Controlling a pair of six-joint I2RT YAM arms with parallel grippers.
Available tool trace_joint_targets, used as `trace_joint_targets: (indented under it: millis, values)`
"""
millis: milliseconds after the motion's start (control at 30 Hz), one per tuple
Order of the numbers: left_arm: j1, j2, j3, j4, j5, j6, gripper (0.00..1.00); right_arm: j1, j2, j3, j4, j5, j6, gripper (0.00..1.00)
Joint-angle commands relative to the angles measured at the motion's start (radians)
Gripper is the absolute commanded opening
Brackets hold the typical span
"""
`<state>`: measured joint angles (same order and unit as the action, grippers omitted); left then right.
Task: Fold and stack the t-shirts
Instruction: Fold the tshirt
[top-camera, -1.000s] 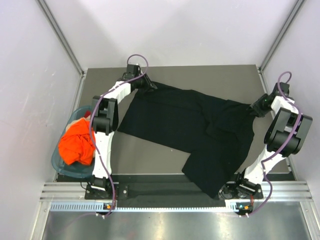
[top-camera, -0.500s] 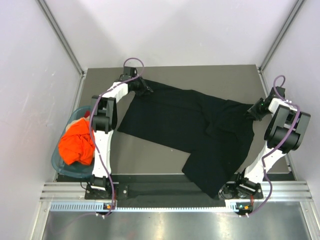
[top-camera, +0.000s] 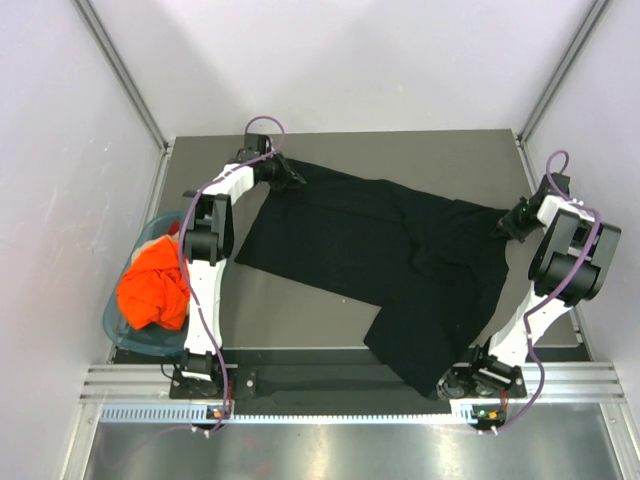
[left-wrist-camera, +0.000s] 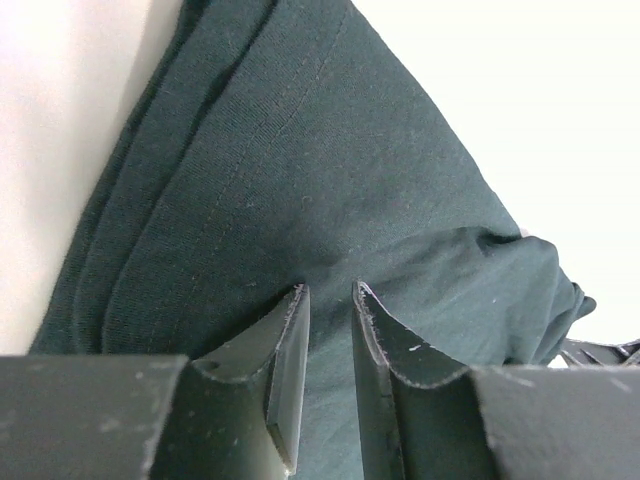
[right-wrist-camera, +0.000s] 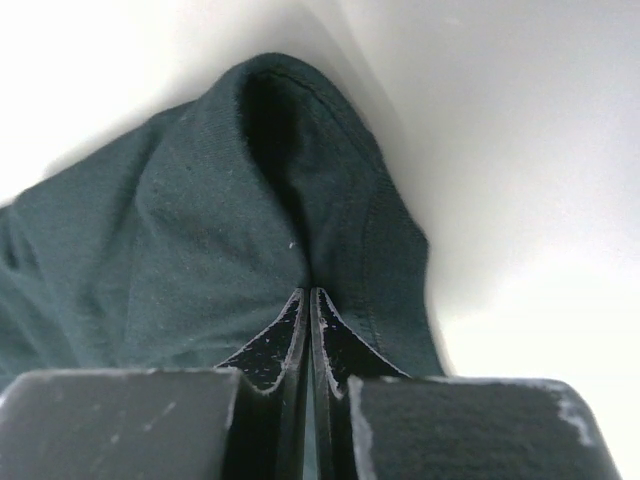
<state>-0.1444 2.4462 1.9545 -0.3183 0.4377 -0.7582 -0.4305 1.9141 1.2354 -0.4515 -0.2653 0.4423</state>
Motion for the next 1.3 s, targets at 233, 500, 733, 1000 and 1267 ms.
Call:
trace_joint_targets:
  millis: [233, 500, 733, 1000, 1267]
  values:
    - [0.034, 0.069, 0.004, -0.080, -0.048, 0.026, 0.29, -0.013, -0.006, 0.147, -0.220, 0.294, -0.135, 0.00]
    - [0.034, 0.065, 0.012, -0.067, -0.002, 0.037, 0.30, -0.005, 0.029, 0.171, -0.228, 0.229, -0.145, 0.00]
    - [0.034, -0.053, 0.026, -0.002, -0.002, 0.059, 0.38, -0.004, -0.001, 0.231, -0.242, 0.183, -0.145, 0.22]
    - [0.034, -0.085, 0.009, 0.206, 0.036, 0.008, 0.39, -0.002, 0.045, 0.331, -0.240, 0.156, -0.123, 0.38]
    - [0.035, 0.077, 0.119, 0.412, 0.157, -0.096, 0.40, -0.004, 0.117, 0.381, -0.211, 0.123, -0.100, 0.42]
